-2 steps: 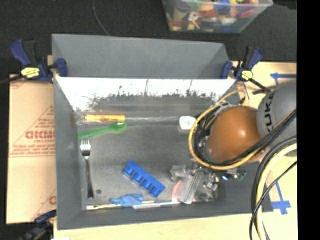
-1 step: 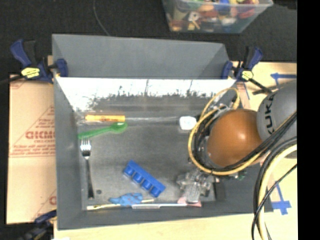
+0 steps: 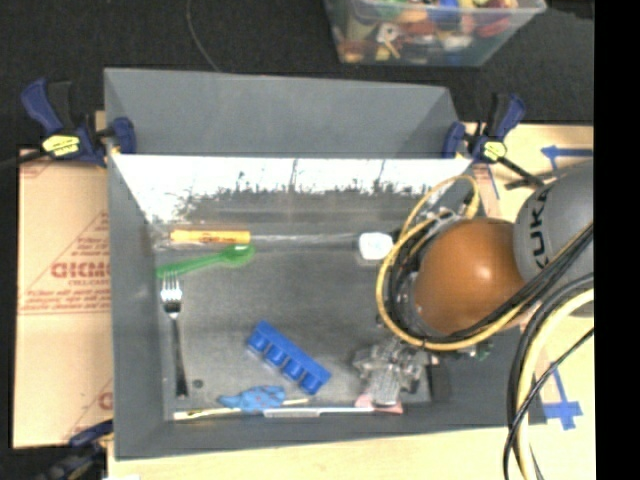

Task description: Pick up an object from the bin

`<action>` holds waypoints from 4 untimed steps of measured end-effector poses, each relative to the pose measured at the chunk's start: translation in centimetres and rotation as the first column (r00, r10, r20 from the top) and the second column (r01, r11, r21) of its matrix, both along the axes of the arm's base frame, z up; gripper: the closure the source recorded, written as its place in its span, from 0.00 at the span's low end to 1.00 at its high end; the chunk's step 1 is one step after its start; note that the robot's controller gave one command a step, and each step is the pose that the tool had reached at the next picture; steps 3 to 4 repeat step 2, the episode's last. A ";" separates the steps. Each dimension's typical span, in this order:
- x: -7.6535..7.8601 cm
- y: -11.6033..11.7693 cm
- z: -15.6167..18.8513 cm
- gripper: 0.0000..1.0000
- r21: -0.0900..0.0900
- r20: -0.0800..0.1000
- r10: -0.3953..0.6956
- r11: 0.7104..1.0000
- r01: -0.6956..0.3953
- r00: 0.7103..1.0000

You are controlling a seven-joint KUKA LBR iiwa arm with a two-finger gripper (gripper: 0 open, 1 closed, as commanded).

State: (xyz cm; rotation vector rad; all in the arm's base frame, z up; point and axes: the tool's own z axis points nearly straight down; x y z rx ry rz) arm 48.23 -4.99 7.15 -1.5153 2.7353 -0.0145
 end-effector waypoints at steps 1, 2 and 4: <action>0.1 0.0 1.0 1.00 0.001 0.004 0.000 1.000 0.000 1.000; -0.3 0.1 4.9 1.00 0.002 -0.008 -0.003 1.000 0.003 1.000; -0.3 0.1 4.9 1.00 0.002 -0.008 -0.003 1.000 0.003 1.000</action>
Offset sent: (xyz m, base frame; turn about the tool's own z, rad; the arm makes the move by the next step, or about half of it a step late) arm 0.0001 0.0003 0.0832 0.0001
